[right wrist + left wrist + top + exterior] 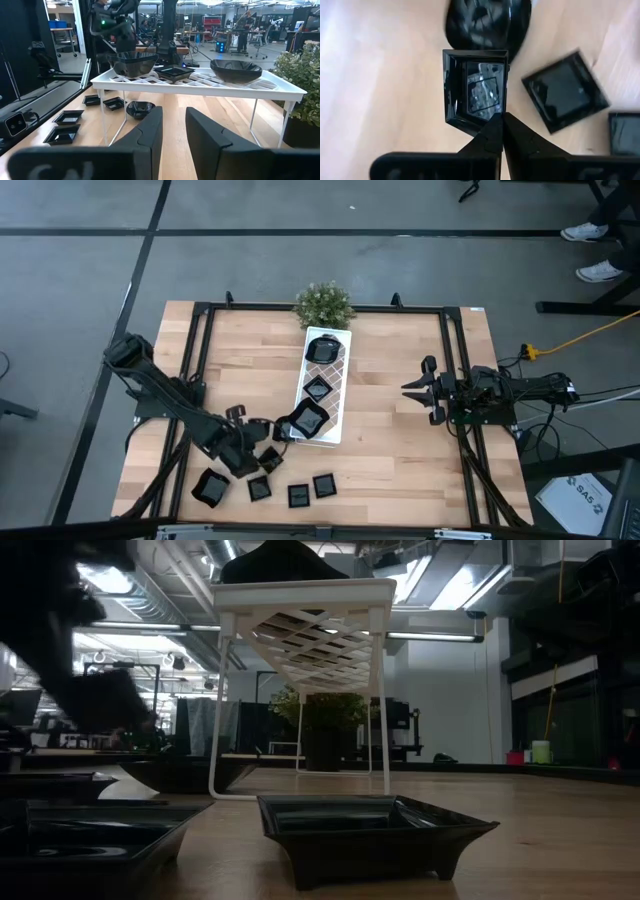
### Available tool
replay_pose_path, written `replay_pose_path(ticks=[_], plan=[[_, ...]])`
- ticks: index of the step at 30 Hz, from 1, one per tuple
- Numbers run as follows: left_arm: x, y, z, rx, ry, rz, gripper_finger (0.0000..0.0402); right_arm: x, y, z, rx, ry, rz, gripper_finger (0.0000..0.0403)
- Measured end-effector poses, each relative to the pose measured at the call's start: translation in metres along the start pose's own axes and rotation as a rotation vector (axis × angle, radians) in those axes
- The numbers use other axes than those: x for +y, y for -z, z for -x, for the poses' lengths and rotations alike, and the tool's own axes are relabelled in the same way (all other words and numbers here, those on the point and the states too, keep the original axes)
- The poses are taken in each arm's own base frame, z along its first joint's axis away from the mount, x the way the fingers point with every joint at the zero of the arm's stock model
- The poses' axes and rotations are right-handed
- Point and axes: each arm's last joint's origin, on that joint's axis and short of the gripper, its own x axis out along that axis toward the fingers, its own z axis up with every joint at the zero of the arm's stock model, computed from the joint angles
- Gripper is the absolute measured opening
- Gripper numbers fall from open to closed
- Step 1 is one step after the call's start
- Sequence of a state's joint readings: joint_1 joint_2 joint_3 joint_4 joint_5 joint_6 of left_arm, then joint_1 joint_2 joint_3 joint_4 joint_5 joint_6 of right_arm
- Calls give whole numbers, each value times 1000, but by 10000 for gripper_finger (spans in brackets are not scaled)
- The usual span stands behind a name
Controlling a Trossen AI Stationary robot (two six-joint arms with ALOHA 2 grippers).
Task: Pick & Place Mini shaped plates
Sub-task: Stack the square plate on top of the square plate on the shelf
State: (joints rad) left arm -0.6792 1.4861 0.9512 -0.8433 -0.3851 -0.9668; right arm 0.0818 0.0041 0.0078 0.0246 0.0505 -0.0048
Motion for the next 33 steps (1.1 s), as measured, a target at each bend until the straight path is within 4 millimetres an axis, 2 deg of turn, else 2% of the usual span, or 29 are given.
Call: replay_pose_path(ticks=[7, 13, 33], plan=[[19, -6, 26, -171, -52, 30, 2, 0, 0, 0, 0, 0, 0, 85], [38, -13, 37, -246, -115, 53, 3, 0, 0, 0, 0, 0, 0, 85], [72, -41, 29, -224, -248, -25, 3, 0, 0, 0, 1, 0, 0, 85]])
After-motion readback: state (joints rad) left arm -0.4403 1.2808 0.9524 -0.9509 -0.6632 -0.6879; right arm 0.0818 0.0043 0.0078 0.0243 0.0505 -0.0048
